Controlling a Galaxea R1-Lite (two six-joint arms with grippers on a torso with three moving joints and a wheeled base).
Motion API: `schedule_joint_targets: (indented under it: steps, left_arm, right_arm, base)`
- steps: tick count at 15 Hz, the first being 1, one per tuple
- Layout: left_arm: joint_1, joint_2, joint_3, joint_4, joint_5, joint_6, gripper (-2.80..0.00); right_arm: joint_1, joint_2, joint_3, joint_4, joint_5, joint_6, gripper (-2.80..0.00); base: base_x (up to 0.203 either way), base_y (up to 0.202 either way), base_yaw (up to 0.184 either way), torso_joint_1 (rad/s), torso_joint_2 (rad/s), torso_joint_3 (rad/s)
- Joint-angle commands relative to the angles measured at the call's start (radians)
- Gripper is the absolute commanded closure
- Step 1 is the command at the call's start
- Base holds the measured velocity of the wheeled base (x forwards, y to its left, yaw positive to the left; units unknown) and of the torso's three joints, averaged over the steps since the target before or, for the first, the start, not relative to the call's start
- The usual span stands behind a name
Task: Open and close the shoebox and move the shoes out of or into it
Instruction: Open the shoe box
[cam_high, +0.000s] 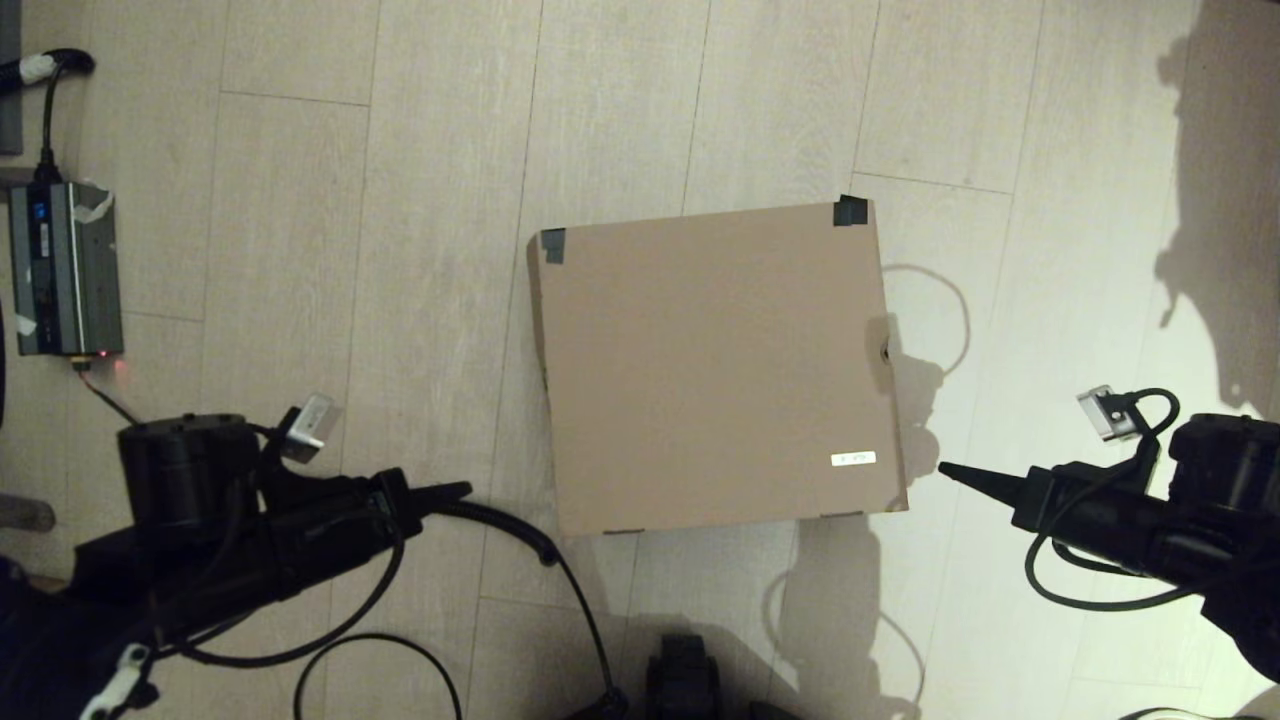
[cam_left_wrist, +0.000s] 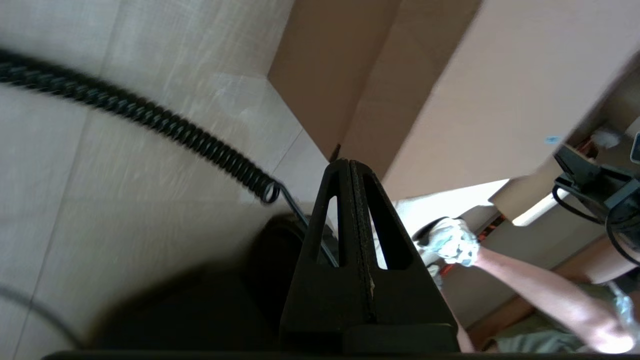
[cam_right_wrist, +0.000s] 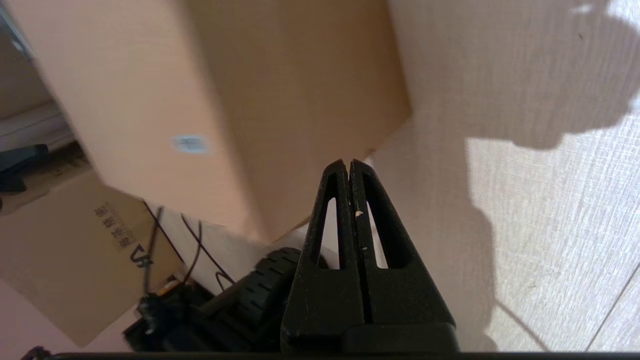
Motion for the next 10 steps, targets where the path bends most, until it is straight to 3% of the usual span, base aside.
schedule_joint_targets:
  steps: [1,5,10]
  left_arm:
    - [-0.034,0.120,-0.002,-0.077,0.017,-0.002,0.00]
    - [-0.070,0.304,-0.002,-0.361,0.090,-0.006,0.00]
    - [-0.086,0.379,-0.107,-0.403,0.097,-0.012,0.00]
  right_arm:
    - [0.002,0.070,-0.023,-0.009,0.005,0.001,0.00]
    - [0.015,0.101,-0.073,-0.009,0.002,0.003,0.00]
    - [0.036,0.191,-0.084,-0.045,-0.017,-0.032,0.00]
  base:
    - [0.000,0.000,0.000,0.000,0.00,0.000]
    - [0.000,0.000,0.000,0.000,0.00,0.000]
    - [0.000,0.000,0.000,0.000,0.00,0.000]
